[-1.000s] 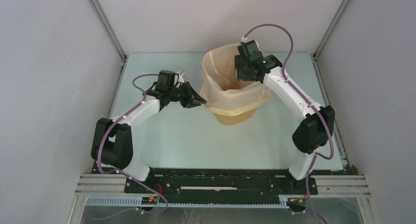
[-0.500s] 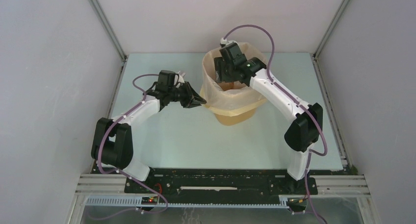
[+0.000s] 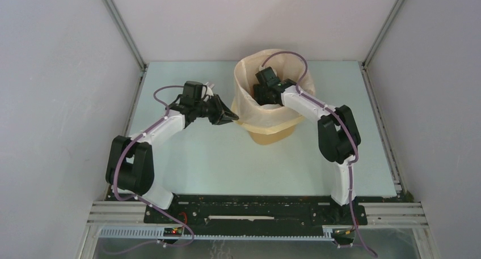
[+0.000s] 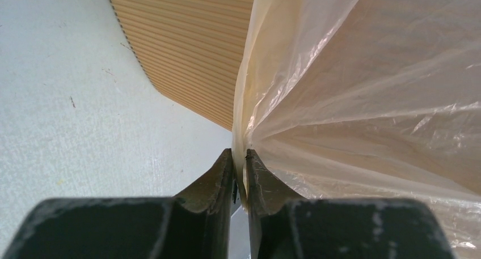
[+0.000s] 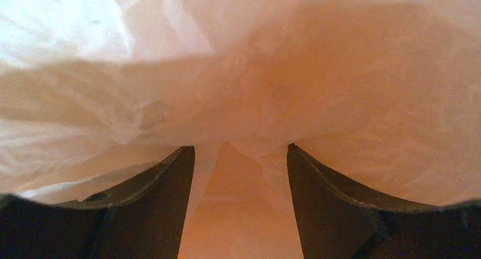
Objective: Put the trash bags into the trash bin
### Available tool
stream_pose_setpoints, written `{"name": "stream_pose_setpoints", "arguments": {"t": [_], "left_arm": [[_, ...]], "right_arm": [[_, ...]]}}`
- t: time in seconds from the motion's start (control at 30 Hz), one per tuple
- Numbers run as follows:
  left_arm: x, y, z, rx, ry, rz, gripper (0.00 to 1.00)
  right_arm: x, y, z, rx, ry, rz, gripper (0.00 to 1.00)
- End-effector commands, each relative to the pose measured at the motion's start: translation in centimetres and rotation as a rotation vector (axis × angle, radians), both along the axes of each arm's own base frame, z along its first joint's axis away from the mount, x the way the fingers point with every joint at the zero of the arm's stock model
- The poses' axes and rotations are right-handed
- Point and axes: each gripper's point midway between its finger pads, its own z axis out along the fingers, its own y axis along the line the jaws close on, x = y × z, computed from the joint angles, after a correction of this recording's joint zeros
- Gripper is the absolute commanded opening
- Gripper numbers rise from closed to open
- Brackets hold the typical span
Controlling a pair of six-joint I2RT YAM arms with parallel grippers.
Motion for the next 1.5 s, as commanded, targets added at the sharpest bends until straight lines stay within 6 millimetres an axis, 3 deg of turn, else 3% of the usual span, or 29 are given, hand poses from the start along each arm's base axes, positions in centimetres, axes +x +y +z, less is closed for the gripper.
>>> {"name": "stream_pose_setpoints", "arguments": {"t": [0.0, 0.07, 0.2, 0.33, 0.43, 0.5, 0.63, 0.9, 1.0, 1.07, 1.13, 1.37, 1.47], "left_arm": [[1.6, -0.7, 2.7, -0.017, -0.091, -0.020, 0.18], [1.6, -0.7, 2.5, -0.013, -0.088, -0.020, 0.18], [1.6, -0.7, 2.3, -0.012, -0.084, -0.023, 0.17], [1.5, -0.7, 2.3, -0.011, -0.086, -0.028, 0.17], [1.5, -0.8, 2.1, -0.011, -0.084, -0.032, 0.17], [1.4, -0.7, 2.0, -0.009, -0.084, -0.033, 0.17], [1.5, -0.7, 1.8, -0.009, -0.076, -0.031, 0.17], [1.8, -0.7, 2.2, -0.007, -0.085, -0.018, 0.17], [1.9, -0.7, 2.3, -0.004, -0.087, -0.014, 0.17], [2.0, -0.7, 2.2, -0.003, -0.087, -0.012, 0.17], [1.9, -0.7, 2.2, -0.001, -0.087, -0.013, 0.17], [1.9, -0.7, 2.2, 0.003, -0.092, -0.018, 0.17], [1.6, -0.7, 1.8, 0.008, -0.084, -0.019, 0.17]], "right_arm": [[1.3, 2.2, 1.0, 0.090, -0.072, 0.003, 0.70], [1.1, 2.3, 1.2, 0.075, -0.041, 0.014, 0.71], [0.6, 1.8, 4.1, 0.054, -0.022, 0.027, 0.74], [-1.2, 0.3, 8.1, 0.079, 0.011, 0.025, 0.75], [-2.8, -0.2, 9.0, 0.085, 0.027, 0.063, 0.78], [-3.7, 0.0, 8.5, 0.094, 0.053, 0.083, 0.78], [-4.6, 0.4, 5.4, 0.068, 0.096, 0.099, 0.80], [-3.3, 2.0, -1.4, 0.018, 0.198, 0.097, 0.85], [-3.4, 2.0, -2.7, 0.024, 0.223, 0.089, 0.85], [-3.3, 2.0, -2.5, 0.030, 0.221, 0.088, 0.85], [-3.0, 2.1, -1.2, 0.043, 0.196, 0.091, 0.86], [-2.0, 2.9, 8.0, 0.141, 0.085, 0.096, 0.88], [-2.4, 2.7, 11.1, 0.151, 0.046, 0.095, 0.89]]}}
